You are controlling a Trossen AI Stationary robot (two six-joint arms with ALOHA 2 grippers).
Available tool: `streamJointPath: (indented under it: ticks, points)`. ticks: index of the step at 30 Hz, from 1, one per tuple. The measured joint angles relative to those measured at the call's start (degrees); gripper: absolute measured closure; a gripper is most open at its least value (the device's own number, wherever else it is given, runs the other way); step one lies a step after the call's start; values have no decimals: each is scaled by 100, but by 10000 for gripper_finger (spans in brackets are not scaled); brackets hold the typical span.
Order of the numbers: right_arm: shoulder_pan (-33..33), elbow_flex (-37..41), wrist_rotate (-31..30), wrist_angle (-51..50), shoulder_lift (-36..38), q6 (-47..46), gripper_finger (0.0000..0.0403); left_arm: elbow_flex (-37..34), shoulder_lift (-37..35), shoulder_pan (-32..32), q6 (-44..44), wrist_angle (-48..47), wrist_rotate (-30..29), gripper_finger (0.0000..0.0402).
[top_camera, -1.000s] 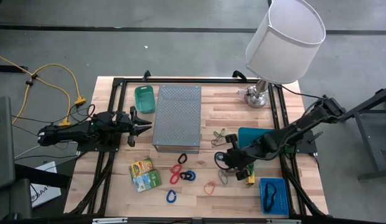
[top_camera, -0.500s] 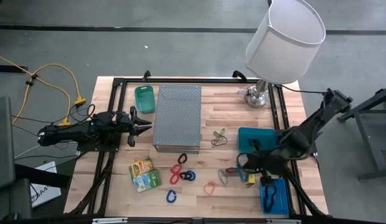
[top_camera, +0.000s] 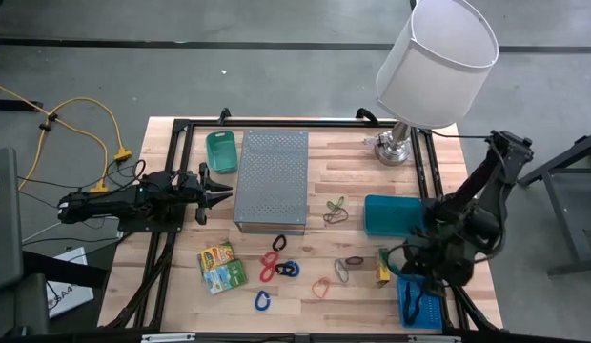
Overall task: Pick & Place Office Desk Supplies
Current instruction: Put the top blue rubberband into the blue basket
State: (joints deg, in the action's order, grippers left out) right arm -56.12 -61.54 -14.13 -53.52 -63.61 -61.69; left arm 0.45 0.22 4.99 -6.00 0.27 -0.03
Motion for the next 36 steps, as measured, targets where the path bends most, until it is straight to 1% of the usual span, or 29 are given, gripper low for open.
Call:
streamJointPath:
  ticks: [9,17,22,26,31,36]
  points:
    - [-745,11,-87,-34,-107,-1300,401,0,0,1,0,-1,0,323]
    - [-1231,46,-400,-26,-527,-1936,401,0,-1,1,0,0,-2,323]
    - [-1475,46,-562,19,-847,-2414,401,0,-1,0,-2,0,0,323]
    - [-1658,46,-684,20,-1099,-2987,401,0,0,1,0,-1,-1,323]
    - [-1813,46,-671,17,-1467,-3631,401,0,-1,2,0,0,0,323]
    - [-1901,46,-606,17,-1730,-3990,401,0,0,1,0,-1,-1,323]
